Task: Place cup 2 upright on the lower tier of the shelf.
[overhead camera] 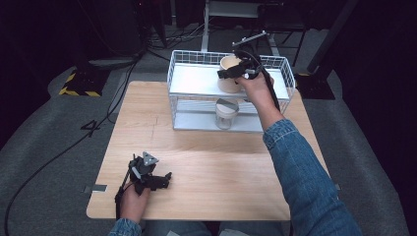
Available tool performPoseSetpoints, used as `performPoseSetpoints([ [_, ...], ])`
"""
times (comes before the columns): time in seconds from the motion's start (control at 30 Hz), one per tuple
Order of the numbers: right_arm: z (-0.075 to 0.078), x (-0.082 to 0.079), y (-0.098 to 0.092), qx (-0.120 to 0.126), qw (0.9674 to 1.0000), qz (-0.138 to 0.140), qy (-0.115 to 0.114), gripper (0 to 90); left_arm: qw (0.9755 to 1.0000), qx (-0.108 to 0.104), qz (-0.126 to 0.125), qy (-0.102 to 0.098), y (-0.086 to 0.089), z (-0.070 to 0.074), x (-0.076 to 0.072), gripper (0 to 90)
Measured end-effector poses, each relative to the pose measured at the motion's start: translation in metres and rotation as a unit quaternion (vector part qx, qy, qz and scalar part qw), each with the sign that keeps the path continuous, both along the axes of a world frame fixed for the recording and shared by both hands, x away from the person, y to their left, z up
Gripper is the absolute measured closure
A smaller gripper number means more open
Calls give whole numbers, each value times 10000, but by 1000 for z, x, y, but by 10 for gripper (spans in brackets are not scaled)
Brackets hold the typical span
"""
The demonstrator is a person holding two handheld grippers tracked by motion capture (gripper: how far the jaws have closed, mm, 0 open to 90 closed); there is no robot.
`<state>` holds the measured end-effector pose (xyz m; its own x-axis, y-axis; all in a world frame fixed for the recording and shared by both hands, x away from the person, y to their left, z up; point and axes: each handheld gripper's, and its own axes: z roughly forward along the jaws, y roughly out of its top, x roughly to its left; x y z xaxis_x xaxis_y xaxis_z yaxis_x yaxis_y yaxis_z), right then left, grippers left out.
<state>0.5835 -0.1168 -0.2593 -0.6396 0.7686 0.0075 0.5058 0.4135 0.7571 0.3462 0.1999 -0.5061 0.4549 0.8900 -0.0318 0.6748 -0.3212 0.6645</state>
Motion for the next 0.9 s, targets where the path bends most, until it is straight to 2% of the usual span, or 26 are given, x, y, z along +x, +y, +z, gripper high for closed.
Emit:
performPoseSetpoints([
  [0.33,-2,0,-3,-17,9999,95,-123,93,10000,1,0,-1,0,0,0,0],
  [0.63,-3,1,-4,-18,9999,113,-118,86,10000,-1,2,5,0,0,0,0],
  [0.73,-3,2,-4,-26,9999,103,-88,63,10000,2,-1,0,0,0,0,0],
  [0.83,-4,3,-3,-109,9998,17,-136,1,10000,2,-1,-1,0,0,0,0],
  [0.9,-4,4,-4,-114,9998,27,-171,0,10000,1,0,4,0,0,0,0],
])
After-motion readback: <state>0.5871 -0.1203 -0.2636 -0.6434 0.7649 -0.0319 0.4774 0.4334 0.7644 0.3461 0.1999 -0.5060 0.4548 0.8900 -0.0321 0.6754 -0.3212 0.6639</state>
